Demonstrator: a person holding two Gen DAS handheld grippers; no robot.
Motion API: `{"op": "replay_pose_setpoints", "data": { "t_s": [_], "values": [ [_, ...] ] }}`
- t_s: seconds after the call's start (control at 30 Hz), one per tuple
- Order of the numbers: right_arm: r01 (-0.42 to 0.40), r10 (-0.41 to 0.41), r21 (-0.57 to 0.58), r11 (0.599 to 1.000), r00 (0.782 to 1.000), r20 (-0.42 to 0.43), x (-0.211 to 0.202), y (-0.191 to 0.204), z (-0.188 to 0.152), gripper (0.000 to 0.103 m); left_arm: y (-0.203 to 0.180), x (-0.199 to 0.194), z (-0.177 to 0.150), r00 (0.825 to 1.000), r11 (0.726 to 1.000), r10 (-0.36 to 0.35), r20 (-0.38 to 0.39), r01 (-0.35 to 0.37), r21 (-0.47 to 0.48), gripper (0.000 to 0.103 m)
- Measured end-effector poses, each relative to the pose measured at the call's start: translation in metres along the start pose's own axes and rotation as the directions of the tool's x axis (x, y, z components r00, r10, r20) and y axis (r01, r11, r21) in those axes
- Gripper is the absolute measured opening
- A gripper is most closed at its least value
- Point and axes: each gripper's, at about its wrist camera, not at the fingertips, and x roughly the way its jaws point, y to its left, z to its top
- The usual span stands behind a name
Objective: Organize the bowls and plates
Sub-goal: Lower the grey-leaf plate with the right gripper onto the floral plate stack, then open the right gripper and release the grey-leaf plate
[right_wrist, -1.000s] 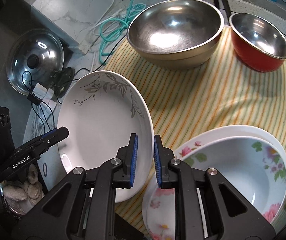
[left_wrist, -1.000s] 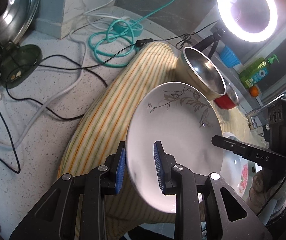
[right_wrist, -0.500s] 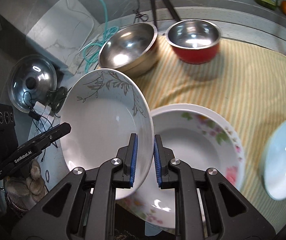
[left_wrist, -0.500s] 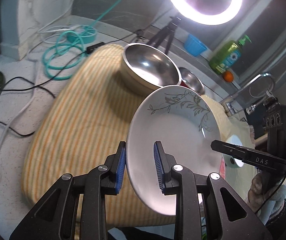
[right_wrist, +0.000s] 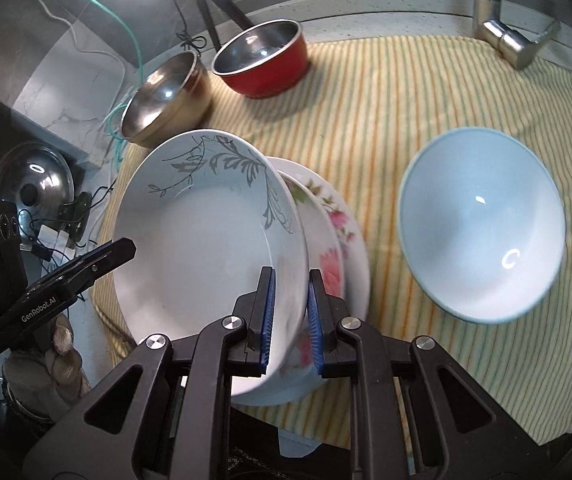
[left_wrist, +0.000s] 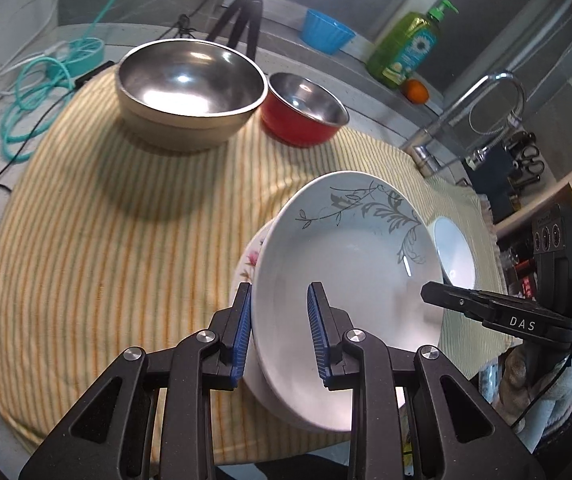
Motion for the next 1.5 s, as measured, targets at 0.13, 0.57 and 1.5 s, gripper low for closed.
{"op": "replay_pose_setpoints", "data": {
  "t_s": [0.13, 0.57, 1.5],
  "values": [
    [0.013, -0.013, 0.003, 1.0, 1.0, -0.009, 0.003, -0.005, -0.004, 0.016, -0.004, 0.005, -0.001, 1.0, 1.0, 0.008, -0.015, -0.008, 0.013, 0.025],
    [0.071, -0.072, -0.048, 0.996, 0.997, -0.011, 0.009, 0.001, -0.01, 0.016, -0.008, 0.014, -0.004, 0.997, 0.996, 0.065, -0.029, -0.063, 0.058, 0.025],
    [0.131, -0.124, -0.095, 0.987, 0.99, 0.071, -0.01, 0.007, -0.006, 0.05, -0.006, 0.009, 0.001, 0.996, 0.994, 0.085, -0.01, -0.084, 0.066, 0.026]
  ]
}}
